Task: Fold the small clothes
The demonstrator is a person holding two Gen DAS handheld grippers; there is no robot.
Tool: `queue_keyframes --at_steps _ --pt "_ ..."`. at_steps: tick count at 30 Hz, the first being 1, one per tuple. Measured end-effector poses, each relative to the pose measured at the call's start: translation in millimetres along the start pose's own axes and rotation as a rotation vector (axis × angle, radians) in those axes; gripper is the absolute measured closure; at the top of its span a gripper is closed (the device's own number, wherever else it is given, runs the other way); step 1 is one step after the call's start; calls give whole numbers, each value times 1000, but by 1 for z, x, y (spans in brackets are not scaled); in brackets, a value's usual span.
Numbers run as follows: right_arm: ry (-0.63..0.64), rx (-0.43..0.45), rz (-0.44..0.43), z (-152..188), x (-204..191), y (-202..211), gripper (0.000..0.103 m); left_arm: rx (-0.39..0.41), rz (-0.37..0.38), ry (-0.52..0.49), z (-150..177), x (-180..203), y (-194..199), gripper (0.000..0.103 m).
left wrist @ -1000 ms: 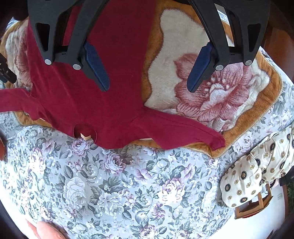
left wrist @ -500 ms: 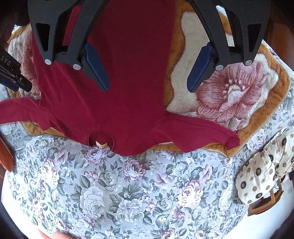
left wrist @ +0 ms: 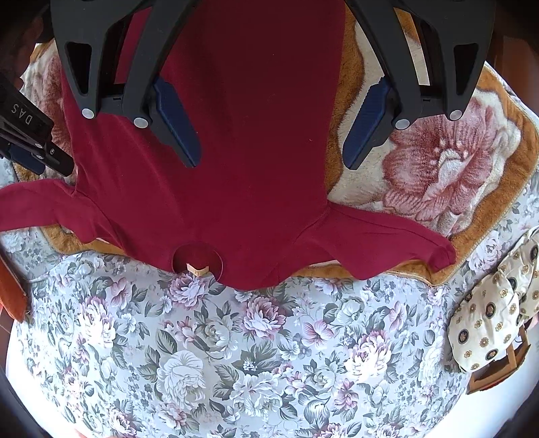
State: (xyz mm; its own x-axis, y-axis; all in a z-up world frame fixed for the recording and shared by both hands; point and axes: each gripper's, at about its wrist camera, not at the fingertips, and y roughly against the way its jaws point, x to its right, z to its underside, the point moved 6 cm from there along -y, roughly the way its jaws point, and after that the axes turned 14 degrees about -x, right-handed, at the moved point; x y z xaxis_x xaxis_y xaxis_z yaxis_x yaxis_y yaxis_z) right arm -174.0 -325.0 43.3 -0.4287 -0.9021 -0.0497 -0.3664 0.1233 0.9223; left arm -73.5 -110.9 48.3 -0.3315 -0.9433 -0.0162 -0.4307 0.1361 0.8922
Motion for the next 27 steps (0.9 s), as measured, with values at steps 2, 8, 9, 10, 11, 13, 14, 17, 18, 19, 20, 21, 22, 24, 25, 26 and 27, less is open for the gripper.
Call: queue_keyframes --at_steps 2,8,9,10,11,13,14,17,18,19,20,21,22,24,25,26,27 --pt "1 -4 -2 -2 -2 -3 42 -5 5 2 -1 0 -3 17" --pt "6 -9 -2 -9 -6 -12 42 -17 12 17 -7 0 -11 17" --pt "7 -10 -2 -9 -6 -13 42 -17 12 16 -8 0 -12 17" --pt "7 -12 -2 -11 -8 -15 42 -16 11 16 -9 1 -13 17" --pt "9 -13 -2 -12 -9 -16 42 -15 9 14 -10 1 -14 17" --pt "12 -16 -4 -14 -11 -19 42 -15 7 10 -12 2 -16 17" --pt "13 -18 -4 -15 -13 -20 42 -15 7 10 -14 3 -17 17" --pt "18 -23 -6 -18 -17 -24 42 -19 9 11 -16 3 -21 17" --pt "20 -24 -6 -18 -17 -25 42 -21 9 12 -17 3 -22 17" --pt "21 -26 -5 -19 -18 -27 42 -23 10 12 -17 3 -24 17" --pt "21 -28 -5 -19 -18 -28 42 -24 10 14 -18 3 -25 17" --pt "21 -31 -6 -19 -18 -30 42 -26 10 15 -18 3 -27 17" --pt "22 -33 -7 -20 -19 -31 42 -29 10 17 -18 3 -28 17" --pt "20 -36 -6 -21 -20 -34 42 -35 11 22 -19 2 -32 17" --pt "19 -37 -7 -22 -20 -35 42 -40 12 23 -19 2 -33 17" --pt "20 -38 -8 -22 -21 -37 42 -43 13 24 -19 2 -35 17" --pt "20 -38 -8 -23 -21 -38 42 -44 12 24 -19 2 -36 17"
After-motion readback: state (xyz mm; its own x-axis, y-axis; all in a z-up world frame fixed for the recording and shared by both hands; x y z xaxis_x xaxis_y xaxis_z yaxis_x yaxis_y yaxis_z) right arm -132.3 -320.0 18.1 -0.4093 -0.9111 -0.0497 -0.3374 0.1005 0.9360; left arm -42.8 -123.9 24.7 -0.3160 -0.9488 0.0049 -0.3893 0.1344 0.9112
